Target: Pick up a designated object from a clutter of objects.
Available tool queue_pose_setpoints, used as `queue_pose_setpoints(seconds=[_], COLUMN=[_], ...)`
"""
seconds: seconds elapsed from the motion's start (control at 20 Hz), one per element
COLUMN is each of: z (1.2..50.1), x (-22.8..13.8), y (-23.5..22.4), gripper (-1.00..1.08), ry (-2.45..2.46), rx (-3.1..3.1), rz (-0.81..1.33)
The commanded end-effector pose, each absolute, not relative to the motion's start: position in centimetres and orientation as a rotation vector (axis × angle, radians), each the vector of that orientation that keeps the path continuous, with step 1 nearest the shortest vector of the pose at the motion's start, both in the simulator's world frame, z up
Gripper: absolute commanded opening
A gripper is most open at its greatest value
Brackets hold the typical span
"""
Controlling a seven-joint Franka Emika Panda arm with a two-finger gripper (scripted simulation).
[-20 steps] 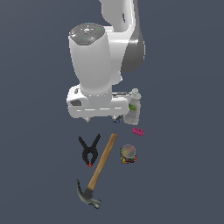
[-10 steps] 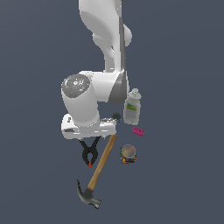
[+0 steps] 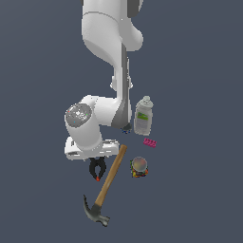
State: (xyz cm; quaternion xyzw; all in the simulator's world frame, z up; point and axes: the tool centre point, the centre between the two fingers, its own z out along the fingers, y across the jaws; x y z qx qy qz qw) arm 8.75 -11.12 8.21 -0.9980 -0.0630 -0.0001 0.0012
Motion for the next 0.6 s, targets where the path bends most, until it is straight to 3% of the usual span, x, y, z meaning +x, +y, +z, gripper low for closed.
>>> queue_pose_setpoints(seconds=[0.0, 0.55], z=[7.4, 5.8], x=[8.8, 8.8], y=[-11.4, -11.6], gripper=[1.0, 1.0], ry=[-0.205, -0.206], rx=[-3.134, -3.134], rz=[-0.001, 0.002])
